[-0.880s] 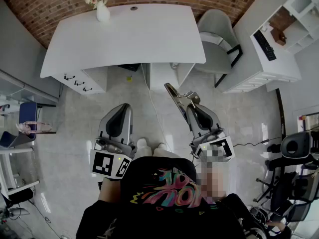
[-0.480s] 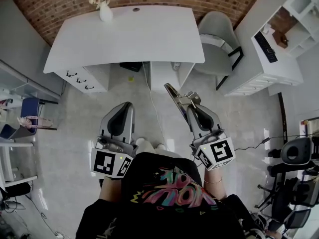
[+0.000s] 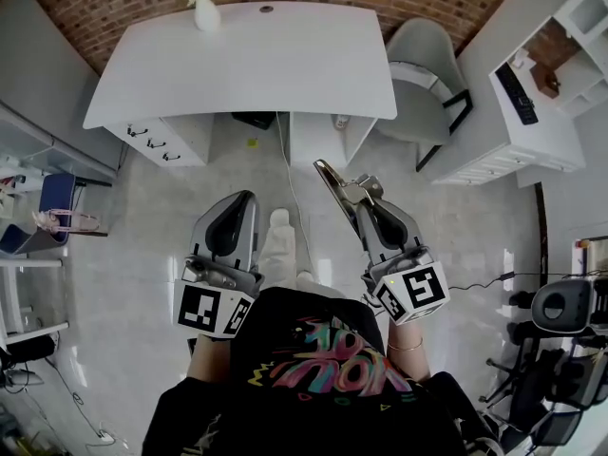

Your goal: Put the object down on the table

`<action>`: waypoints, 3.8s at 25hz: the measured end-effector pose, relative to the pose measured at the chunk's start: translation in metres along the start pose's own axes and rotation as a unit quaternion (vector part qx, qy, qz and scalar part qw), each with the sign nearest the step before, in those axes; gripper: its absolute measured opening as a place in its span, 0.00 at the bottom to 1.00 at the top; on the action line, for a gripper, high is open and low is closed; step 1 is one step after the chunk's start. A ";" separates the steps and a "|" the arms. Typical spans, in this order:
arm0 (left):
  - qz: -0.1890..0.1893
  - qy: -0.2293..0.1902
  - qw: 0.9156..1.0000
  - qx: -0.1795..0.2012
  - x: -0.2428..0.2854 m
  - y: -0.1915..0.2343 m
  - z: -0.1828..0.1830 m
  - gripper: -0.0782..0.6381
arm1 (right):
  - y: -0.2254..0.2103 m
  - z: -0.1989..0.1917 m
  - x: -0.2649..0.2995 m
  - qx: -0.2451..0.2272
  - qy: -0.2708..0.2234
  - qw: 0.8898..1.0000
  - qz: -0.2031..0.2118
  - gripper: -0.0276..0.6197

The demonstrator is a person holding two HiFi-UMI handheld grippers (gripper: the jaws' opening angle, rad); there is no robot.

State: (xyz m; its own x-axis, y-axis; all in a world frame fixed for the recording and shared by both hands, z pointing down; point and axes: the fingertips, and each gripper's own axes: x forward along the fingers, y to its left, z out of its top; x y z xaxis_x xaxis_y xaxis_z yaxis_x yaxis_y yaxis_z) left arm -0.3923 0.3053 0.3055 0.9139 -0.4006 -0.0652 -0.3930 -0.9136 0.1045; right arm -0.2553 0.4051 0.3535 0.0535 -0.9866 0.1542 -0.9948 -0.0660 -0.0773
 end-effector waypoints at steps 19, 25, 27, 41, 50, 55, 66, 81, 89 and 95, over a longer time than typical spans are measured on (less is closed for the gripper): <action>-0.036 0.020 0.999 0.002 0.233 0.142 0.000 0.15 | -0.143 0.042 0.213 0.039 0.011 0.998 -0.042 0.12; -0.052 0.023 0.998 -0.004 0.284 0.170 -0.002 0.15 | -0.171 0.055 0.254 0.042 0.011 0.997 -0.059 0.12; -0.057 0.023 0.998 -0.006 0.294 0.178 -0.002 0.15 | -0.176 0.058 0.265 0.042 0.011 0.997 -0.065 0.12; -0.083 0.043 0.995 -0.022 0.343 0.202 -0.021 0.15 | -0.214 0.054 0.309 0.054 0.026 0.993 -0.101 0.12; -0.062 0.038 0.997 -0.016 0.429 0.201 -0.025 0.15 | -0.291 0.060 0.359 0.055 0.034 0.995 -0.072 0.12; -0.050 0.038 0.998 -0.015 0.496 0.196 -0.021 0.15 | -0.347 0.074 0.391 0.053 0.040 0.997 -0.047 0.12; 0.031 0.024 0.999 0.004 0.578 0.189 -0.018 0.15 | -0.416 0.086 0.440 0.035 0.055 0.996 0.056 0.11; 0.069 0.035 0.997 0.011 0.605 0.188 -0.021 0.15 | -0.439 0.104 0.458 0.039 0.049 0.993 0.104 0.11; 0.068 0.033 0.997 0.014 0.601 0.205 -0.017 0.15 | -0.428 0.102 0.473 0.038 0.059 0.992 0.103 0.11; 0.078 0.036 0.996 0.008 0.596 0.219 -0.023 0.15 | -0.418 0.092 0.488 0.037 0.070 0.990 0.116 0.11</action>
State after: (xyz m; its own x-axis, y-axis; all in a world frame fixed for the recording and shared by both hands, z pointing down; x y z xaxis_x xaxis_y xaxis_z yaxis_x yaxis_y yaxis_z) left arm 0.0690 -0.1315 0.3124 0.8458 -0.5330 0.0227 -0.5326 -0.8414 0.0914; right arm 0.1950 -0.0621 0.3699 -0.1925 -0.9463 0.2596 -0.9699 0.1433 -0.1969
